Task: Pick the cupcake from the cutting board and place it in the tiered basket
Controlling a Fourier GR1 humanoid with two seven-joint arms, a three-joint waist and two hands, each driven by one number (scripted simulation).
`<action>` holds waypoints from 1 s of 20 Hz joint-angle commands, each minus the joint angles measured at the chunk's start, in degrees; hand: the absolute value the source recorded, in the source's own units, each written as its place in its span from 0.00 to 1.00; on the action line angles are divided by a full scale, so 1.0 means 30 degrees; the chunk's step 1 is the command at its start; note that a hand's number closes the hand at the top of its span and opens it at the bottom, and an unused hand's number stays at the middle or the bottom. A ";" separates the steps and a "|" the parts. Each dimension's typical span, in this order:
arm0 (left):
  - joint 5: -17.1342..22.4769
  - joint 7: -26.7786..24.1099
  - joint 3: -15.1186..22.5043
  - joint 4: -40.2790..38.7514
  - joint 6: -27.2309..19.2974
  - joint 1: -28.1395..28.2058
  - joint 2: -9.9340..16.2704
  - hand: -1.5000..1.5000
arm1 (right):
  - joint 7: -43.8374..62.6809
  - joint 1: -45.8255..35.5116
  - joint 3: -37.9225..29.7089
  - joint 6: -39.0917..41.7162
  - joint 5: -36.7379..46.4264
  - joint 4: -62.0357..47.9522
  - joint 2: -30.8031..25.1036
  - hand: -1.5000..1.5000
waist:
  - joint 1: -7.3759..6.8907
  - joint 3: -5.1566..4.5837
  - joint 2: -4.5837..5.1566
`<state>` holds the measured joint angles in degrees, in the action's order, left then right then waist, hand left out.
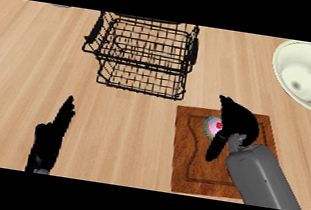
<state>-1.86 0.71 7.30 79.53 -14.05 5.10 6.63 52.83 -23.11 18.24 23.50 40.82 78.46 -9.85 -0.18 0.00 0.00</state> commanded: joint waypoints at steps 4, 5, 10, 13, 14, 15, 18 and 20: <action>0.0077 0.0570 -0.0758 0.0133 0.0811 -0.0685 0.0277 0.50 | -0.1465 -0.0469 -0.1044 -0.0764 0.1353 -0.2836 0.0829 1.00 | -0.0026 0.0002 0.0012; 0.0414 -0.0230 -0.1107 -0.1063 0.1196 -0.0649 0.0229 0.50 | -0.1798 -0.0159 -0.0933 -0.1500 0.1825 -0.3014 0.0935 1.00 | -0.0014 0.0000 0.0015; -0.0829 0.0851 -0.0299 0.0710 0.0080 0.0108 -0.0523 0.50 | -0.3213 0.0008 -0.1497 -0.0403 0.1868 -0.1862 0.0521 1.00 | -0.0013 0.0003 -0.0002; -0.0508 0.0851 -0.0743 0.0519 0.0575 -0.0553 -0.0131 0.50 | -0.4676 0.0251 0.0071 -0.1333 0.3274 -0.2741 0.0331 1.00 | -0.0034 0.0004 0.0010; -0.0622 0.0825 -0.0378 0.0665 0.0540 -0.0217 -0.0424 0.50 | -0.4680 0.0155 0.0574 -0.2451 0.4173 -0.3315 0.0775 1.00 | -0.0069 0.0005 0.0014; -0.0500 0.1364 -0.0625 0.0276 0.0516 -0.1097 -0.0490 0.50 | -0.5234 -0.0052 0.0516 -0.2191 0.4248 -0.3059 0.0251 1.00 | -0.0022 0.0003 0.0015; -0.1215 0.0174 0.0070 0.0017 0.0089 0.0029 -0.1027 0.50 | -0.6398 0.0130 0.1343 -0.2348 0.4776 -0.3239 0.0378 1.00 | -0.0045 0.0002 0.0014; -0.0779 0.0028 -0.0671 -0.0352 0.0397 -0.0292 -0.0557 0.50 | -0.8314 0.0120 0.1686 -0.2719 0.4794 -0.3133 -0.0124 1.00 | -0.0014 0.0002 0.0018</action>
<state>-3.69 0.98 5.66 80.04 -12.34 5.17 5.30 34.87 -23.59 20.61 16.21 54.11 69.61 -9.06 -0.34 -0.29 -0.33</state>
